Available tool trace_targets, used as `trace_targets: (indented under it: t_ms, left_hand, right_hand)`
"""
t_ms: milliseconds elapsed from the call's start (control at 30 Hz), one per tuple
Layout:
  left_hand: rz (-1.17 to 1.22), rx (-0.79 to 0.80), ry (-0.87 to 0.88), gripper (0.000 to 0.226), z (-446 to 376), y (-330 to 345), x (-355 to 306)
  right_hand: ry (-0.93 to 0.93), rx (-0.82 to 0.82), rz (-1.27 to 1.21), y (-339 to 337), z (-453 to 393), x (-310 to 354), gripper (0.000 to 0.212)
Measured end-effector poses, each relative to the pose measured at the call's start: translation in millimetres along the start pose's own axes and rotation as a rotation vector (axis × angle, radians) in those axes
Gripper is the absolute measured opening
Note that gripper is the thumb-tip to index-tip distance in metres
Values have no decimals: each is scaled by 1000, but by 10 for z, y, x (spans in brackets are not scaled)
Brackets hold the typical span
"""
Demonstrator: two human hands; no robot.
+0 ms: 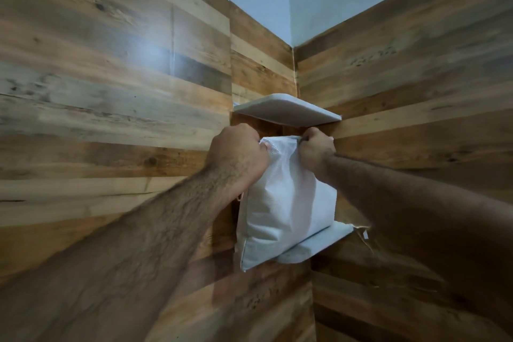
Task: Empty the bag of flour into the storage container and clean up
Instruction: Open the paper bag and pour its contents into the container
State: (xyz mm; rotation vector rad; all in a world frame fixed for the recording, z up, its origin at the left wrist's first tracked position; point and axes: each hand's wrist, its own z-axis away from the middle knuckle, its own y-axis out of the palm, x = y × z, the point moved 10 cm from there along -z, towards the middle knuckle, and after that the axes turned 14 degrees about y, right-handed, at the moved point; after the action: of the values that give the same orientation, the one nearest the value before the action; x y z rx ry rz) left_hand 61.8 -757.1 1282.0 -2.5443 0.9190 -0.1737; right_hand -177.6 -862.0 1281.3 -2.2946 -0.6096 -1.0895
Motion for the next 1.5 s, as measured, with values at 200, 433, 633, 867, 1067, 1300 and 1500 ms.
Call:
trace_targets:
  t_ms: [200, 433, 633, 867, 1067, 1300, 1500]
  left_hand:
    - [77, -23, 66, 40, 200, -336, -383]
    - [301, 45, 37, 49, 1143, -284, -984]
    - [410, 329, 14, 50, 2661, 227, -1801]
    - [352, 764, 79, 49, 4901, 825, -2735]
    - [279, 972, 80, 53, 6224, 890, -3283]
    - [257, 1022, 5, 48, 6734, 690, -3546]
    - [263, 1018, -84, 46, 6870, 609, -3530]
  right_hand:
    - [-145, -65, -112, -771, 349, 129, 15]
    - [-48, 144, 42, -1374, 1038, -676, 13]
    - [310, 318, 175, -1886, 2254, -2452, 18]
    - [660, 438, 354, -2295, 4016, -4360, 17]
    - [780, 570, 436, -2391, 5105, -5085, 20]
    - [681, 671, 577, -2434, 5512, -5149, 26]
    - [490, 699, 700, -2518, 5585, -4914, 17]
